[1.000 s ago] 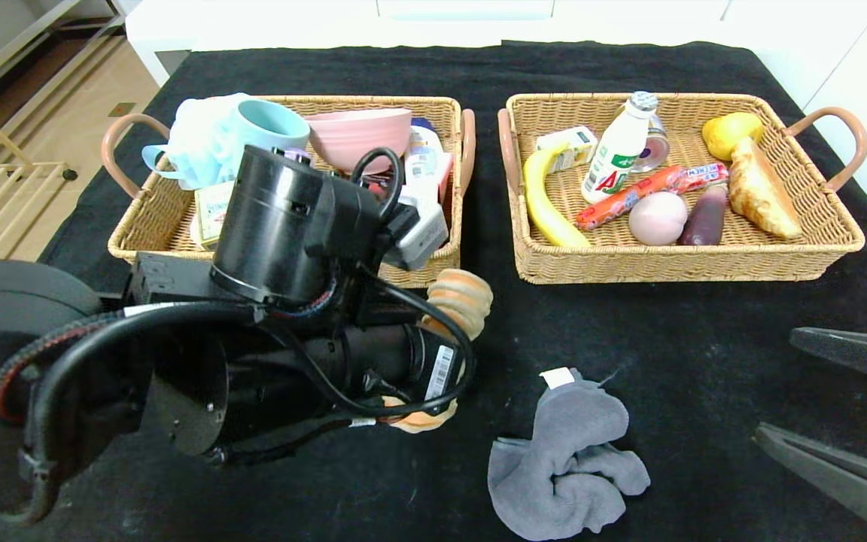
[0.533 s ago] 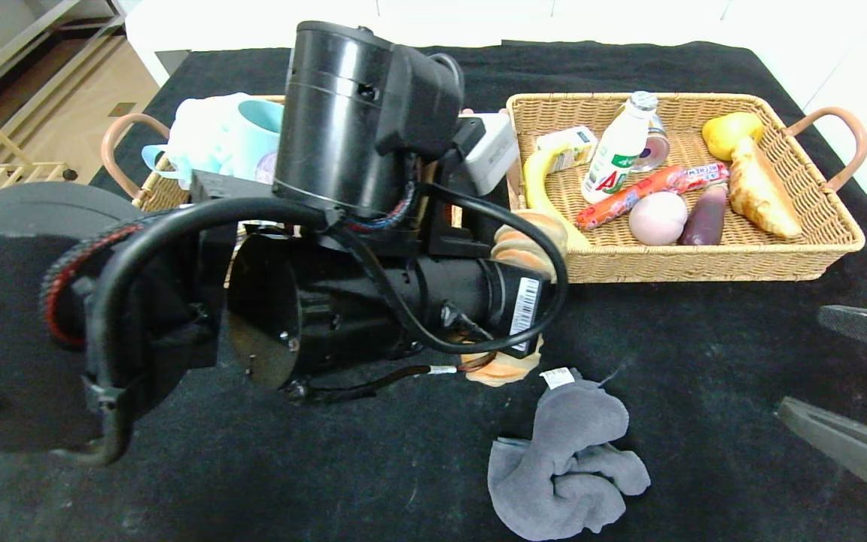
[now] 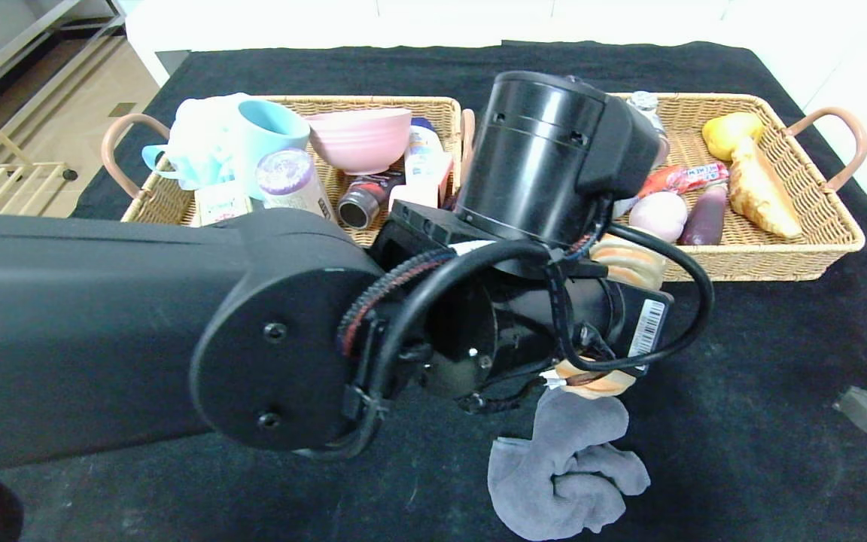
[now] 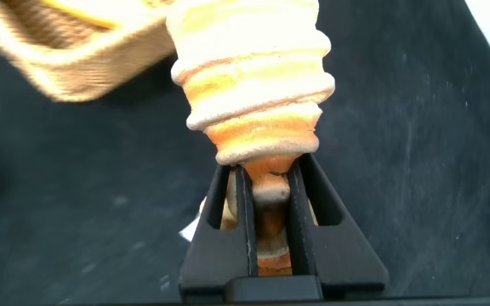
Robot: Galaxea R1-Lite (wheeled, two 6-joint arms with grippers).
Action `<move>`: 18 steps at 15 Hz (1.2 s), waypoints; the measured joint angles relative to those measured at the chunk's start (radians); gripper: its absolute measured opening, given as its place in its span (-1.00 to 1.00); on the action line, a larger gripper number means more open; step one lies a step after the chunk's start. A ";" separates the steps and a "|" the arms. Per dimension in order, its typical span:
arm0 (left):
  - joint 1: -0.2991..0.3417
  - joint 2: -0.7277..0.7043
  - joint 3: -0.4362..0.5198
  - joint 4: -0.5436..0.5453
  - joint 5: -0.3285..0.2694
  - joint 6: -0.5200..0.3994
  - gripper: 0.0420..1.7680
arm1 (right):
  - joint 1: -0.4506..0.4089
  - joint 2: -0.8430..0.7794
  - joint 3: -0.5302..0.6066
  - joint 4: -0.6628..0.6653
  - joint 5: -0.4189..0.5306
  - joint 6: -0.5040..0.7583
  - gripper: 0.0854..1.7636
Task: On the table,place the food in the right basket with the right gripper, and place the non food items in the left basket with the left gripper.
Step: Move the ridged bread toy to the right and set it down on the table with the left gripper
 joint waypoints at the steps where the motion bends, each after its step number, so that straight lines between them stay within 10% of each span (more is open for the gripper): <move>1: -0.006 0.020 -0.011 -0.004 0.000 0.001 -0.69 | -0.001 -0.006 -0.001 0.000 0.000 0.000 0.94; 13: -0.025 0.164 -0.142 0.009 0.007 0.005 -0.71 | -0.010 -0.037 -0.002 0.000 0.001 0.000 0.94; 18: -0.024 0.169 -0.142 0.008 0.009 0.006 0.02 | -0.008 -0.030 0.002 0.000 0.003 -0.001 0.94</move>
